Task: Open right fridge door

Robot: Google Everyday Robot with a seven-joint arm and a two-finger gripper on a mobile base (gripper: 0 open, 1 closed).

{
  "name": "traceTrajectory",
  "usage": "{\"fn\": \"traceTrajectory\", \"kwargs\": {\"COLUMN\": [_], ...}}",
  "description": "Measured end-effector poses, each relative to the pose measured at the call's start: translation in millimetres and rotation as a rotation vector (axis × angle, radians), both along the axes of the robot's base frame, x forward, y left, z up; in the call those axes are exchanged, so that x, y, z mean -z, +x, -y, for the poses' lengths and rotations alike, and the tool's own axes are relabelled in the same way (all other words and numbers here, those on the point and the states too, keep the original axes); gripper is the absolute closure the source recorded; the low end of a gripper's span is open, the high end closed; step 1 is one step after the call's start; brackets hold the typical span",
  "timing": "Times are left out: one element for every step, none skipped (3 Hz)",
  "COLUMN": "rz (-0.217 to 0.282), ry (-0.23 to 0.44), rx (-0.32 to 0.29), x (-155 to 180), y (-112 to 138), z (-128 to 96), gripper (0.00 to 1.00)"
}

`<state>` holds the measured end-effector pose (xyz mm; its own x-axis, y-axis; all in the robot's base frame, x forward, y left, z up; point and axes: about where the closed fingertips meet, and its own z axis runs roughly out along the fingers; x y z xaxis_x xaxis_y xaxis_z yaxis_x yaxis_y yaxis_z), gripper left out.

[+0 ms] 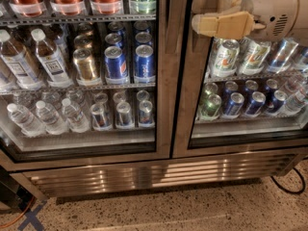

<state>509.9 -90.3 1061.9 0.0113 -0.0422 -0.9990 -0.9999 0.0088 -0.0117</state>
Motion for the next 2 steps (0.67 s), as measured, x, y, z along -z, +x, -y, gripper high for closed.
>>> {"fn": "traceTrajectory", "kwargs": {"rz": [0.000,0.000], "ry": [0.000,0.000], "rx": [0.000,0.000], "x": [0.0,0.0], "y": [7.2,7.7], "z": [4.4,4.9], "gripper": [0.89,1.00]}}
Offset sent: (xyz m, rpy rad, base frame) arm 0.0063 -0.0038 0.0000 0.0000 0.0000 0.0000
